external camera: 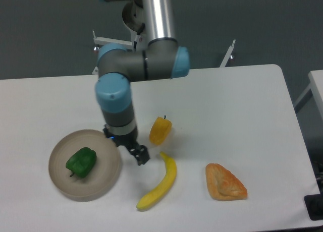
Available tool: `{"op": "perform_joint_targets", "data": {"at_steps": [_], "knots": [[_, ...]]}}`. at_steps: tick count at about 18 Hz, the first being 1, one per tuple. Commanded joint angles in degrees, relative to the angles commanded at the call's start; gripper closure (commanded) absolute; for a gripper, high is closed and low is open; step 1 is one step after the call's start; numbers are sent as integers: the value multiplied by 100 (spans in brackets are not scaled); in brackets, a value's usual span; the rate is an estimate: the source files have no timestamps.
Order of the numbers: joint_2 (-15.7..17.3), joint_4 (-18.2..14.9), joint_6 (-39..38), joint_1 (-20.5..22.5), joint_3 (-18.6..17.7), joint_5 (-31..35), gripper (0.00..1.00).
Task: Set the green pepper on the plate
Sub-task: 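Lift the open gripper up and away from the plate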
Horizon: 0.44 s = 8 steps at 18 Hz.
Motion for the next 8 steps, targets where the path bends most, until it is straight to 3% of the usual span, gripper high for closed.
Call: {"op": "perform_joint_targets", "data": {"at_steps": [3,8], "knots": [[105,18,484,255,-89,132,0],[149,53,556,370,-89,123,0]]}}
